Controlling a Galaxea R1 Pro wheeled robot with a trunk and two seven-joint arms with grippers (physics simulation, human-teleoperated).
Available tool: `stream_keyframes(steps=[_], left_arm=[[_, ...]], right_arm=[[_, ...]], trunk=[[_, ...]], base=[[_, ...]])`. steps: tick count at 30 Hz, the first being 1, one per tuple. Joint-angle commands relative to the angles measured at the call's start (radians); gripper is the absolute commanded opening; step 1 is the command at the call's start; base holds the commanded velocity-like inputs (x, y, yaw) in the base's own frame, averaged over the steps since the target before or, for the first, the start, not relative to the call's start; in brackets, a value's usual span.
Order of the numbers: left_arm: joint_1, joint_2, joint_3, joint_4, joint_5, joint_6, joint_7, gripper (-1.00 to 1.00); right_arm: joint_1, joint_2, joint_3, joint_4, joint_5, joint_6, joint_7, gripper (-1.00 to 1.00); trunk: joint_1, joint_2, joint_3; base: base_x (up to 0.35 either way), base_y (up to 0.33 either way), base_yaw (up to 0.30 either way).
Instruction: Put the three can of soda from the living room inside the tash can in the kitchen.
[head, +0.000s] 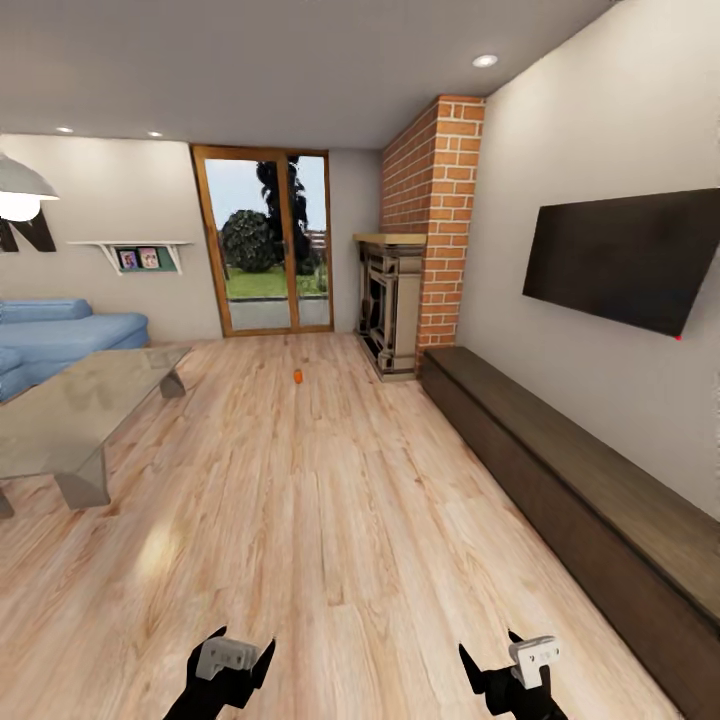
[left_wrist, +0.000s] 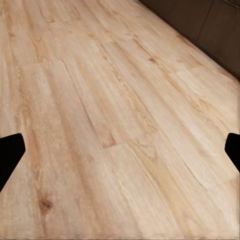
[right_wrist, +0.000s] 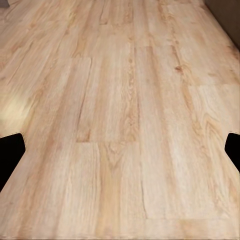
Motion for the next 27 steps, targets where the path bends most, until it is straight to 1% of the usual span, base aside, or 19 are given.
stream_keyframes(steps=[1,7,14,21,27], left_arm=[[0.000,0.000,0.000,0.000,0.000,0.000,0.000,1.00],[0.000,0.000,0.000,0.001,0.000,0.000,0.000,1.00],[0.000,0.000,-0.001,0.002,0.000,-0.001,0.000,1.00],[0.000,0.000,-0.001,0.002,0.001,-0.002,0.001,1.00],[0.000,0.000,-0.002,0.002,0.001,-0.002,0.001,1.00]], right_arm=[[0.000,0.000,0.000,0.000,0.000,0.000,0.000,1.00],[0.000,0.000,0.000,0.002,0.000,0.000,0.000,1.00],[0.000,0.000,0.000,0.002,0.000,0.000,0.000,1.00],[0.000,0.001,0.000,0.002,0.000,0.000,0.000,1.00],[-0.002,0.002,0.000,0.018,-0.005,0.003,0.000,1.00]], trunk=[[0.000,0.000,0.000],[0.000,0.000,0.000],[0.000,0.000,0.000],[0.000,0.000,0.000],[0.000,0.000,0.004]], base=[[-0.321,0.000,0.000],[-0.298,0.000,0.000],[-0.205,0.000,0.000],[-0.053,0.000,-0.003],[-0.008,0.000,-0.147]])
